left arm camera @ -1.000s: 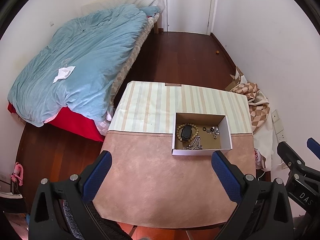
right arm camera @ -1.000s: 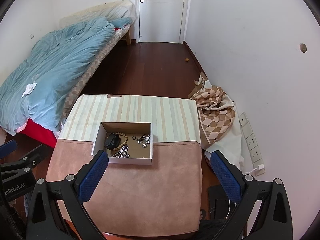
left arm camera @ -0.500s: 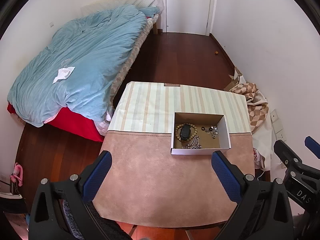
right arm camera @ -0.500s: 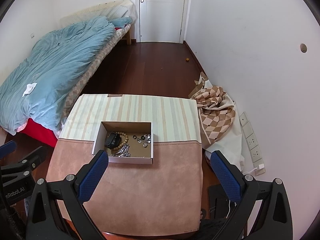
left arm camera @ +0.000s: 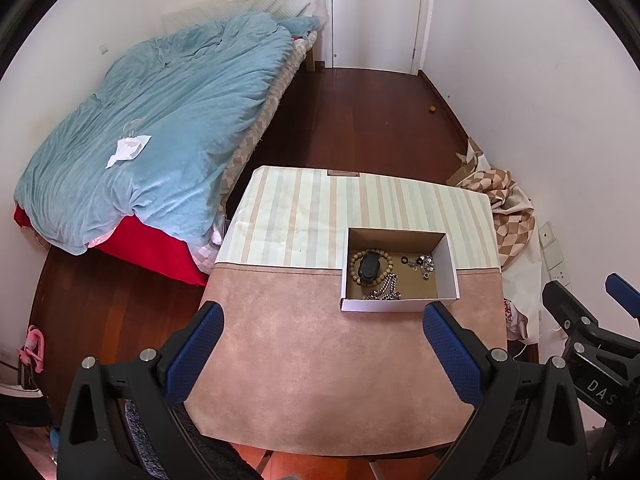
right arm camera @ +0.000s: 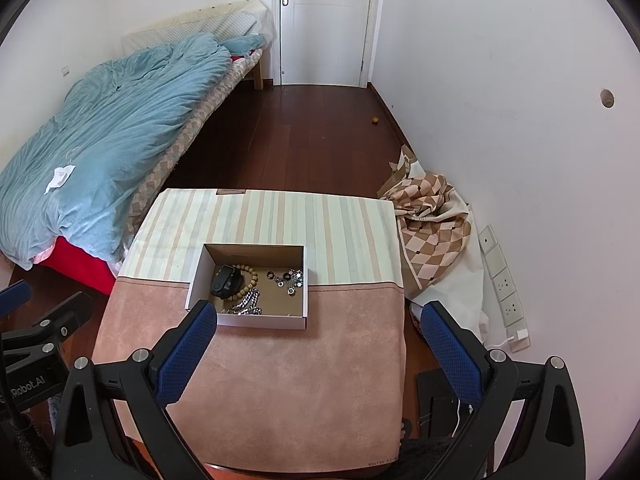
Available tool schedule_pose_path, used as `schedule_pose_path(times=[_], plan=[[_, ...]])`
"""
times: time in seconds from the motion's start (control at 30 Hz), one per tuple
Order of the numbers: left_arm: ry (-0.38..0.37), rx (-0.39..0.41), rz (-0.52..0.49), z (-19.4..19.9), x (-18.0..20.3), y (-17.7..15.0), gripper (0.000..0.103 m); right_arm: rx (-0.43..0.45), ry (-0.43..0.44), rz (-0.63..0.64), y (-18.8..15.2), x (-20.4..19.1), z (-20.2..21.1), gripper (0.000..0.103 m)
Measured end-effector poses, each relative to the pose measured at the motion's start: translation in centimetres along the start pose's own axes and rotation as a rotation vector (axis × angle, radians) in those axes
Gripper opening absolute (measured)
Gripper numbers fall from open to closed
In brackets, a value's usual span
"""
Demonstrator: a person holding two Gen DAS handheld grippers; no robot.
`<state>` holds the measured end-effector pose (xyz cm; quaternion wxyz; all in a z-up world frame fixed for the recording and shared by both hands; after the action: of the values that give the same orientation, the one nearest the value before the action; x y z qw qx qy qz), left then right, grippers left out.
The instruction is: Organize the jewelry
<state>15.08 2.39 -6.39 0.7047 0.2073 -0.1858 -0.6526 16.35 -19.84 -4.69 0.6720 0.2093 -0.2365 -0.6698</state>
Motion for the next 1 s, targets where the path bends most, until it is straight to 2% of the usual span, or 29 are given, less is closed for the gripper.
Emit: schedule_pose_path(times=[1.0], plan=[[0.003,0.013,-0.003,0.74,0.29,0.3,0.102,0.01,0.004,0.008,0.39,-0.1,0.5,0.103]])
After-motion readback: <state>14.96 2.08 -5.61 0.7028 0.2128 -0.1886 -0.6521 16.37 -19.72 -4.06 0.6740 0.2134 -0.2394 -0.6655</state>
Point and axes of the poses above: each gripper's, at about its wrist camera, not at the fingertips, and z roughly against the way its jaws point, x to its right, y to its top, the point moved 7 cm from there along -z, roughly the way its jaws point
